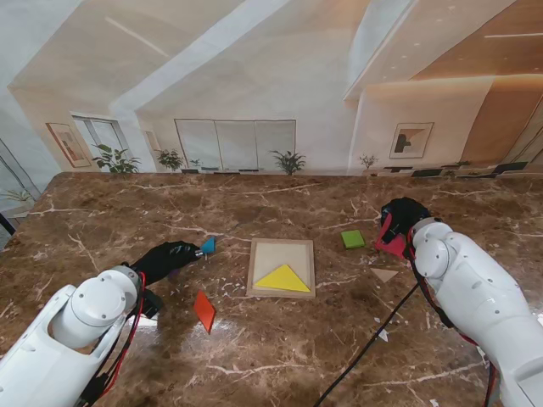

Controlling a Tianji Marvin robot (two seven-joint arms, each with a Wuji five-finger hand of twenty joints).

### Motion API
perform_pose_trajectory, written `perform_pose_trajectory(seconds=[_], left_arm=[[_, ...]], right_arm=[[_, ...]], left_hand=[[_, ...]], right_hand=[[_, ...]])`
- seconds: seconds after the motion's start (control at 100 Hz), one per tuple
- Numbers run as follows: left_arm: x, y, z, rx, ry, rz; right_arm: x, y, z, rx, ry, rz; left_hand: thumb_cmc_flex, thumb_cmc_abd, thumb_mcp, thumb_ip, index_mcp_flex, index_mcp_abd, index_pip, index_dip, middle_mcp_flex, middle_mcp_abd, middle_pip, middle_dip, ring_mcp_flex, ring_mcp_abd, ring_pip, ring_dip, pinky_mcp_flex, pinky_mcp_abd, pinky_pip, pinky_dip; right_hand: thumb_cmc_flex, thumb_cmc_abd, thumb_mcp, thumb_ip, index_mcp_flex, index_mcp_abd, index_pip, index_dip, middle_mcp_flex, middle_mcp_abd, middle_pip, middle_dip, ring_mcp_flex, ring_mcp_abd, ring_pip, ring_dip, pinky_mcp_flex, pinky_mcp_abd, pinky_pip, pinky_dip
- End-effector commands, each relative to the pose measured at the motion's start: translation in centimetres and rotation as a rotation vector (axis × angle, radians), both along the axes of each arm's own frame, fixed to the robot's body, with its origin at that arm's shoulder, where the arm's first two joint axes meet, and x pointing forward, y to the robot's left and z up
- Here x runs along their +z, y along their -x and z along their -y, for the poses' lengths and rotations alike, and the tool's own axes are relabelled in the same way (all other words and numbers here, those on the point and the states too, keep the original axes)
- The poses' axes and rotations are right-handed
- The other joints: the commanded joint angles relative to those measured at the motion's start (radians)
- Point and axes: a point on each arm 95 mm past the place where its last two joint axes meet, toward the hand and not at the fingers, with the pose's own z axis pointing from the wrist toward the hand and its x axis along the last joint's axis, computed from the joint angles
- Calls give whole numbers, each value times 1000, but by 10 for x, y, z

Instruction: Assemble the tangram pieces into a square

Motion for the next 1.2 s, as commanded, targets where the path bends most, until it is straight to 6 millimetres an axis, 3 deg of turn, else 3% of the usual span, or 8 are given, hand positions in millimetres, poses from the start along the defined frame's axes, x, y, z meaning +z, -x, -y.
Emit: perform_pose_trajectory(seconds=[0.0, 0.18, 0.56, 1.19], left_arm=[[-4, 1, 1, -2, 3, -4], [-5, 0, 1, -10, 7, 5], [3, -6, 5, -58, 22, 71], [14, -14, 8, -111, 24, 175]], right_arm=[[6, -2, -2, 2, -7, -1], [26, -6, -16, 10, -37, 15], [76, -1, -67, 23, -122, 27], [114, 15, -143, 80, -231, 10]], left_hand=[[37, 33, -25, 19, 21, -4, -8, -23, 19, 8, 4, -4, 2, -14, -19, -8, -10, -18, -28, 24], [37, 32, -25, 19, 19, -4, -9, -23, 20, 8, 4, -4, 0, -15, -20, -8, -11, -18, -28, 24], [36, 32, -26, 19, -3, -14, -14, -24, 10, 3, 1, -5, -4, -17, -21, -9, -15, -21, -30, 24], [33, 31, -28, 21, -5, -18, -10, -22, 9, -3, -1, -5, -8, -19, -22, -10, -20, -23, -32, 23]], right_hand=[[62, 4, 96, 53, 104, -9, 72, -2, 84, 29, 109, 24, -22, -100, 43, 17, 39, 21, 32, 5], [65, 10, 92, 54, 102, 7, 71, -1, 84, 34, 114, 21, -22, -100, 49, 20, 40, 32, 37, 8], [66, 26, 80, 59, 100, 19, 68, 3, 83, 39, 118, 16, -22, -98, 54, 22, 42, 47, 42, 10], [66, 39, 72, 63, 94, 29, 65, 11, 82, 45, 120, 12, -22, -90, 64, 24, 42, 65, 47, 9]])
